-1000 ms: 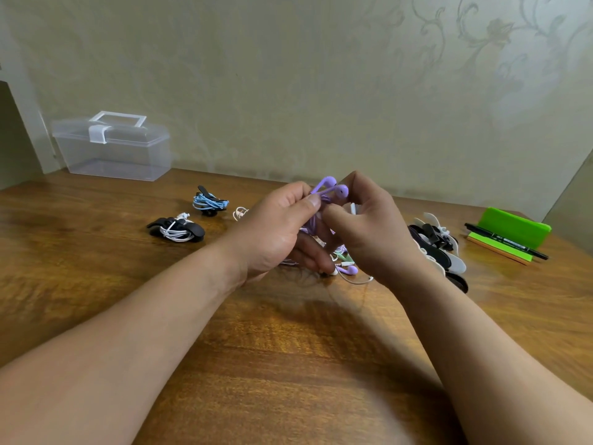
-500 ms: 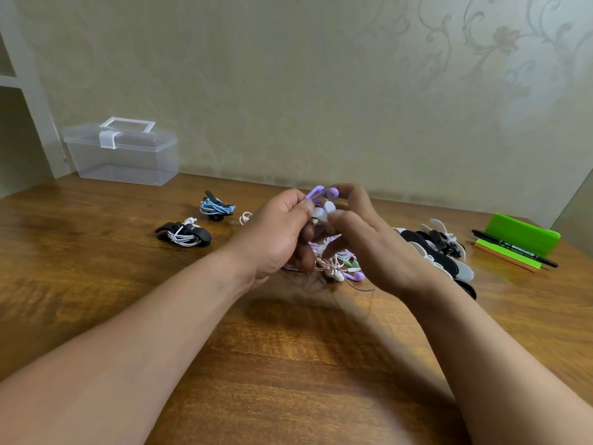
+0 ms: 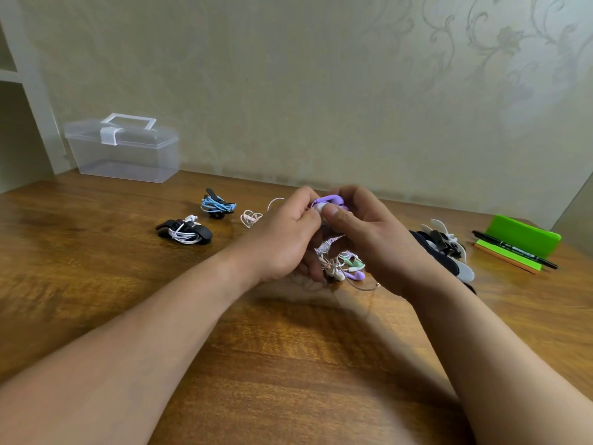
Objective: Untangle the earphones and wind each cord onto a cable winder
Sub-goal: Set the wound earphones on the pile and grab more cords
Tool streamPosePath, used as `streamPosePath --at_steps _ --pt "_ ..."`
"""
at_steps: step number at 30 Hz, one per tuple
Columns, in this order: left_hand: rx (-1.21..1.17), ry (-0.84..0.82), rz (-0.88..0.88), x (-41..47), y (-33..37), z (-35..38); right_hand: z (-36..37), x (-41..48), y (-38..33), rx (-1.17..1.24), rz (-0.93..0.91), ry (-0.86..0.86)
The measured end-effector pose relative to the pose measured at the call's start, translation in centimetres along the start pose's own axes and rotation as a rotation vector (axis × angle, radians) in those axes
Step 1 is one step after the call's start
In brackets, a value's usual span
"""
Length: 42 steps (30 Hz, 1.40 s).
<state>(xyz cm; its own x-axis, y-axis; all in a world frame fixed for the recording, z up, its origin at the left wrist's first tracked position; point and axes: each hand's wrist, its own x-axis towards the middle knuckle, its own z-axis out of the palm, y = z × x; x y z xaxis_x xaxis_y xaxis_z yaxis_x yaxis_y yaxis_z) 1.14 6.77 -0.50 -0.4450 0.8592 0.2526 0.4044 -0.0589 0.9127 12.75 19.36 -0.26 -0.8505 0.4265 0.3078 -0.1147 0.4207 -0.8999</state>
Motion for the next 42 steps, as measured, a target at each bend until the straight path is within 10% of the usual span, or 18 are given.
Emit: streamPosePath --at_steps 31,42 --pt "-0.249 0.149 0.113 0.7 -0.7 1.2 3.2 -0.1 0.4 -0.055 -0.111 0.152" --pt "-0.009 0.284 0.076 1.9 -2.5 0.2 2.1 0.2 0.7 -0.185 -0.161 0.189"
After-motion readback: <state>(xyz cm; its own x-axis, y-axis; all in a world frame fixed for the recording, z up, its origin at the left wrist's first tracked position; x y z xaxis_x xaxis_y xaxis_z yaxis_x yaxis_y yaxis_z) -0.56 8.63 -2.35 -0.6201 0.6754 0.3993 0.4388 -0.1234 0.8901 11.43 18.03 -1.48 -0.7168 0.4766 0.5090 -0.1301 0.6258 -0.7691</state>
